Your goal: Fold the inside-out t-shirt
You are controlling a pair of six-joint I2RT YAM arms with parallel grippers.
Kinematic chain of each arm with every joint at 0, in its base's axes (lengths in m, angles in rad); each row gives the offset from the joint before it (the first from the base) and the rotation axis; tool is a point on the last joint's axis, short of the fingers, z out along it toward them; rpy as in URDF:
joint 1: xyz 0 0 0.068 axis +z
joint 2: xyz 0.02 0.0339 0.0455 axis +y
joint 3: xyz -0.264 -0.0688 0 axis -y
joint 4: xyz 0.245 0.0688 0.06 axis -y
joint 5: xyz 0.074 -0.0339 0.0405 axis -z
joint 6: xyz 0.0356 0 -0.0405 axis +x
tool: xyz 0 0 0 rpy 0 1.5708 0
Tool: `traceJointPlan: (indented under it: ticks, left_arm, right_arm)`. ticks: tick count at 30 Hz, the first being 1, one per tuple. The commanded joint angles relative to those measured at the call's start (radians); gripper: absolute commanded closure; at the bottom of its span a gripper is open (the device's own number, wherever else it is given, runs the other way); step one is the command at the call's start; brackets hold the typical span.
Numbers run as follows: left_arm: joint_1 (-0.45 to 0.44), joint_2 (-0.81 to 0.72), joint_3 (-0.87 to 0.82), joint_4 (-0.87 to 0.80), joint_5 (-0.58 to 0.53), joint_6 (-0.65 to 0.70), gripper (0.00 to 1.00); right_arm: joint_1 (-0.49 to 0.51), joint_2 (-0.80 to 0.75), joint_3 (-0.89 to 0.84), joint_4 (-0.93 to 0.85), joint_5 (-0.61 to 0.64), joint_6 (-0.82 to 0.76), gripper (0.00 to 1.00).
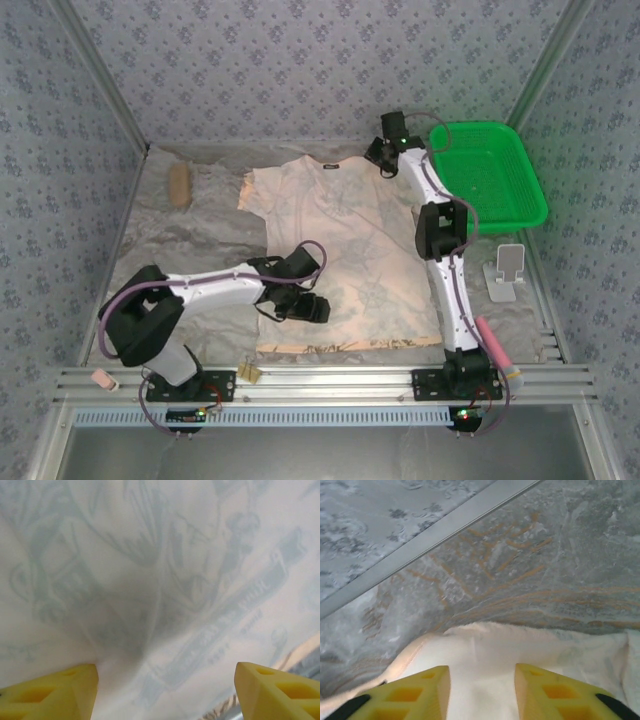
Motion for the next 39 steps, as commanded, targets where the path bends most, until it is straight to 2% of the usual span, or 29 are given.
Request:
traceJointPlan:
  ticks: [1, 3, 5, 9, 10, 12, 13, 15, 17, 20, 25, 28, 29, 32, 34, 36, 38, 39]
  left_arm:
    - [-0.018, -0.11, 0.072, -0.03, -0.053, 0.159, 0.27]
    - [-0.037, -0.136, 0.072, 0.049, -0.095, 0.295, 0.27]
    - [-0.053, -0.127, 0.07, 0.141, -0.074, 0.471, 0.26]
    - [-0.126, -0.049, 0.093, 0.233, 0.067, 0.92, 0.25]
    - [-0.14, -0.02, 0.104, 0.243, 0.089, 0.999, 0.25]
    - [-0.147, 0.038, 0.125, 0.268, 0.144, 1.082, 0.26]
    - [-0.154, 0.069, 0.149, 0.239, 0.189, 1.141, 0.26]
    - [-0.18, 0.124, 0.188, 0.178, 0.206, 1.22, 0.27]
    - [-0.219, 0.166, 0.204, 0.131, 0.181, 1.265, 0.29]
    - [-0.265, 0.183, 0.173, 0.145, 0.134, 1.276, 0.35]
    - [-0.283, 0.175, 0.104, 0.229, 0.062, 1.233, 0.57]
    - [-0.284, 0.207, 0.097, 0.243, -0.011, 1.23, 0.68]
    - [-0.285, 0.218, 0.096, 0.251, -0.034, 1.23, 0.69]
    - [-0.286, 0.222, 0.058, 0.312, -0.083, 1.23, 0.64]
    - [-0.286, 0.214, 0.042, 0.332, -0.085, 1.228, 0.66]
    - [-0.285, 0.21, 0.038, 0.337, -0.082, 1.223, 0.78]
    - [-0.28, 0.21, 0.034, 0.352, -0.08, 1.22, 0.97]
    - [-0.276, 0.208, 0.035, 0.354, -0.07, 1.215, 1.0]
  right_arm:
    - [0.007, -0.212, -0.107, -0.041, -0.059, -0.034, 0.55]
    - [-0.001, -0.334, -0.236, -0.043, -0.062, -0.034, 0.53]
    - [-0.017, -0.458, -0.384, -0.039, -0.065, -0.033, 0.52]
    - [-0.051, -0.727, -0.719, -0.007, -0.068, -0.034, 0.5]
    - [-0.06, -0.796, -0.793, -0.019, -0.056, -0.034, 0.49]
    - [-0.067, -0.916, -0.924, -0.06, -0.007, -0.022, 0.48]
    - [-0.068, -0.982, -1.003, -0.076, 0.019, 0.0, 0.48]
    - [-0.065, -1.105, -1.16, -0.105, 0.044, 0.038, 0.47]
    - [-0.067, -1.221, -1.3, -0.156, 0.063, 0.064, 0.48]
    - [-0.072, -1.352, -1.474, -0.202, 0.04, 0.056, 0.49]
    - [-0.052, -1.502, -1.675, -0.172, -0.059, 0.03, 0.56]
    - [-0.026, -1.552, -1.746, -0.183, -0.023, 0.028, 0.55]
    - [-0.014, -1.565, -1.772, -0.185, -0.009, 0.044, 0.53]
    - [0.023, -1.589, -1.832, -0.167, -0.026, 0.075, 0.5]
    - [0.038, -1.589, -1.856, -0.161, -0.036, 0.088, 0.5]
    - [0.042, -1.591, -1.866, -0.16, -0.054, 0.087, 0.52]
    - [0.051, -1.601, -1.868, -0.15, -0.075, 0.055, 0.53]
    - [0.057, -1.608, -1.864, -0.152, -0.073, 0.039, 0.54]
